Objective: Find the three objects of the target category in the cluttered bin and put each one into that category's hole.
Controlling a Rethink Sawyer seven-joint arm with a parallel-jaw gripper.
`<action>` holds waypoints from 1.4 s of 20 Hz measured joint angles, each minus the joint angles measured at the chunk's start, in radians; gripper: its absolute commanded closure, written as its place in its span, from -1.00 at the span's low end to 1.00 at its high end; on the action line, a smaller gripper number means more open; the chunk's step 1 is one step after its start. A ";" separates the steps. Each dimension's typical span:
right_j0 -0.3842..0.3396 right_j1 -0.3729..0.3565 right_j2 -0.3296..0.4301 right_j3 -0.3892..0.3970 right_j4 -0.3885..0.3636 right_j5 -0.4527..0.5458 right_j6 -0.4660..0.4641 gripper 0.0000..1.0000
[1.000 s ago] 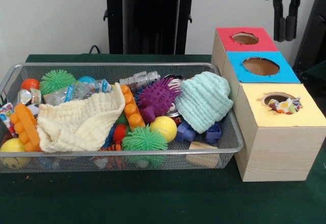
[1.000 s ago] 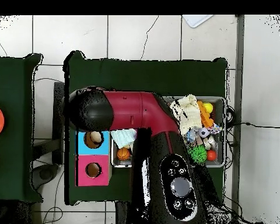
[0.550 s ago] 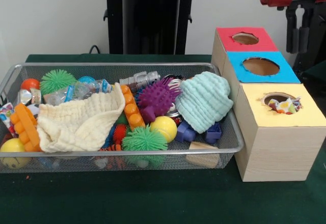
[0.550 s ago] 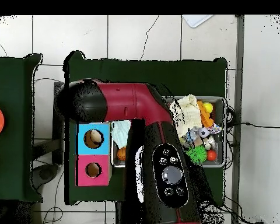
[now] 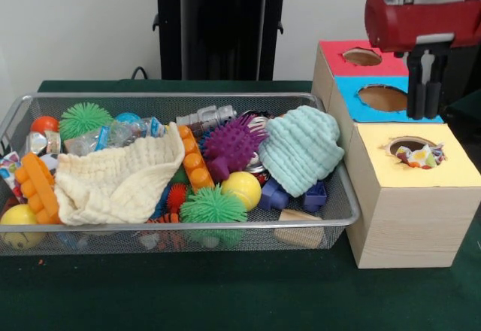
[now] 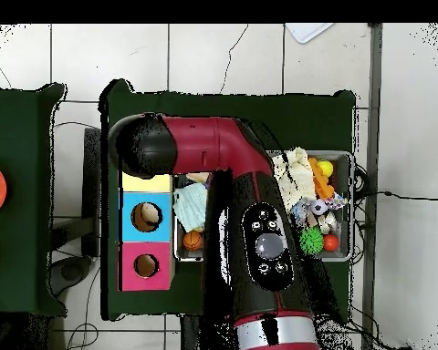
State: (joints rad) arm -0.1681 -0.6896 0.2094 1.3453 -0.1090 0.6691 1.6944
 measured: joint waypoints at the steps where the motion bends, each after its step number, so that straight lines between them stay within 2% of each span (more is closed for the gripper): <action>1: 0.000 0.007 -0.001 -0.005 -0.003 0.000 0.000 1.00; 8: 0.000 0.047 -0.003 -0.017 -0.015 -0.005 0.000 1.00; 16: 0.000 0.085 -0.003 -0.017 -0.017 -0.064 0.000 1.00; 28: 0.000 0.089 -0.003 -0.002 -0.009 -0.085 0.000 1.00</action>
State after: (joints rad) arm -0.1685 -0.6005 0.2061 1.3437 -0.1178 0.5838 1.6944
